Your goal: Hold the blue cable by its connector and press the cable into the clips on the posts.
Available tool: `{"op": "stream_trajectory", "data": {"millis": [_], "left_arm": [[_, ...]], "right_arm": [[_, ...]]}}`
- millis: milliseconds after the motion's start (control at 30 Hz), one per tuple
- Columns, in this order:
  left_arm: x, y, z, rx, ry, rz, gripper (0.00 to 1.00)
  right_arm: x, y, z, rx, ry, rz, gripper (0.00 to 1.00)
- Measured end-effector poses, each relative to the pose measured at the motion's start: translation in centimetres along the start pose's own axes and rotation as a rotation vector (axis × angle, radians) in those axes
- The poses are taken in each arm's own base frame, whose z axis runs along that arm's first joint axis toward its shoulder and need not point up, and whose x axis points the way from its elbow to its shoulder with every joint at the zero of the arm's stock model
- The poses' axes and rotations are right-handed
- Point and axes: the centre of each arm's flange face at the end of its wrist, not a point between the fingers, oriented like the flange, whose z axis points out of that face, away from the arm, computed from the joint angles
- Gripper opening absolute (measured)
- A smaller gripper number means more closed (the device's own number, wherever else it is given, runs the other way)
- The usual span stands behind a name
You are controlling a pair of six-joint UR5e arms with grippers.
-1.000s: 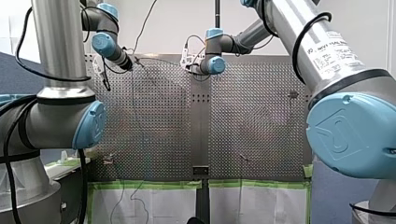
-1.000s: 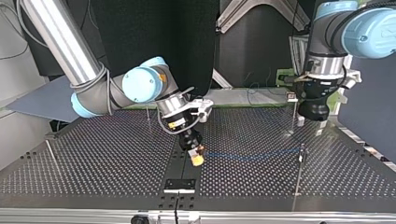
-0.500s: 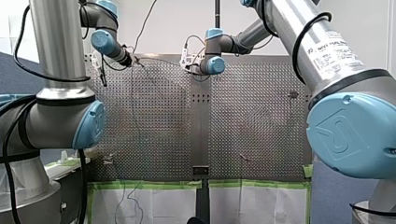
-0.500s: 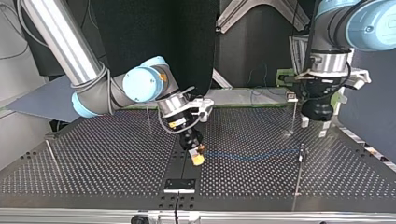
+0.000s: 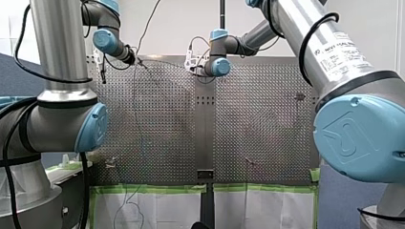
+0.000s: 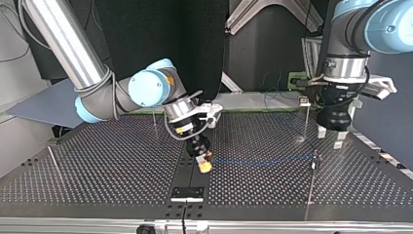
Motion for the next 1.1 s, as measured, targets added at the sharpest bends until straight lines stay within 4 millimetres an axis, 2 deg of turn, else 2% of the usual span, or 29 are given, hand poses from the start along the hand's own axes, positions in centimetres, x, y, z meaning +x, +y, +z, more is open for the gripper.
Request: {"op": "stream_trajectory", "data": {"millis": [700,1100], "left_arm": [[0.5,-1.2,0.5,0.056,-0.016,0.178,1.00],[1.2,-1.4,0.9,0.061,0.001,0.185,1.00]], "right_arm": [[-0.3,-0.3,-0.1,0.001,-0.014,-0.004,0.00],[-0.2,0.3,-0.1,-0.008,-0.013,-0.005,0.00]]}}
